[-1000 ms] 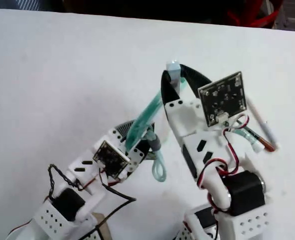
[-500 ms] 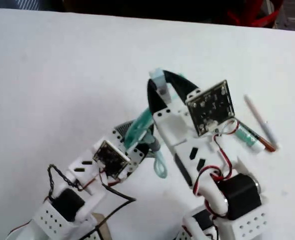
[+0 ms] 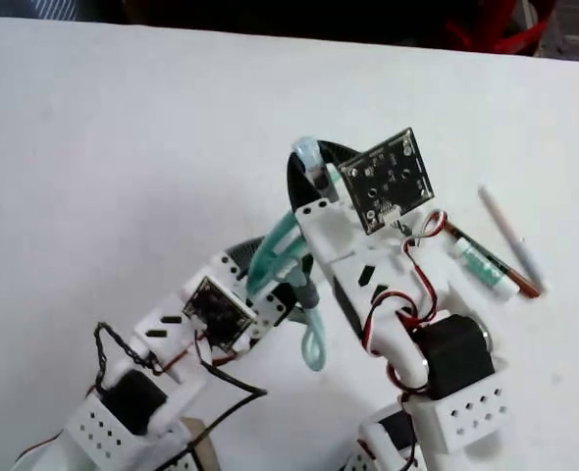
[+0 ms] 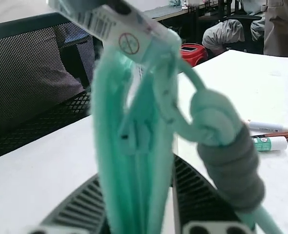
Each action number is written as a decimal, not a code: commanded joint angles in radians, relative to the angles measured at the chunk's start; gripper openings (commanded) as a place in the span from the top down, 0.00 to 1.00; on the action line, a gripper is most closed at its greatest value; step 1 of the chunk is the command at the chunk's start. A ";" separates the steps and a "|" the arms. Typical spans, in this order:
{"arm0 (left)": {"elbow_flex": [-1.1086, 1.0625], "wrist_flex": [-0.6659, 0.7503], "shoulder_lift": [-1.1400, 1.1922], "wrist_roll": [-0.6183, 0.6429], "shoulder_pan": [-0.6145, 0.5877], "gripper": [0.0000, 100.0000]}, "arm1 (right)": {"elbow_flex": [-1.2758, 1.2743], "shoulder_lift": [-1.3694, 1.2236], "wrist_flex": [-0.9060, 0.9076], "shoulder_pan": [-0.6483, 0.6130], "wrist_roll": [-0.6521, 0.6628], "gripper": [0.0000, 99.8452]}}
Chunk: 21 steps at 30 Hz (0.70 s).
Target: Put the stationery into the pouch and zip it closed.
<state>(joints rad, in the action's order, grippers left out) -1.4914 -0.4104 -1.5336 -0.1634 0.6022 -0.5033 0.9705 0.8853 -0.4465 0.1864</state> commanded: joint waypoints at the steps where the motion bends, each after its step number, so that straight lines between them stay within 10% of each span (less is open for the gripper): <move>1: 0.049 -0.043 -0.007 0.000 0.002 0.87 | 0.000 0.010 -0.053 0.015 -0.075 0.98; 10: 0.057 -0.055 -0.007 0.000 0.001 0.87 | -0.198 0.038 -0.271 0.021 -0.201 0.98; 21: 0.068 -0.043 -0.007 0.000 -0.048 0.87 | -0.321 0.335 -0.102 -0.012 -0.110 0.98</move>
<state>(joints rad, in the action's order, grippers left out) -1.4791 -0.4595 -1.5290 -0.1634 0.5808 -0.8209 1.2804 0.7181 -0.4312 0.0100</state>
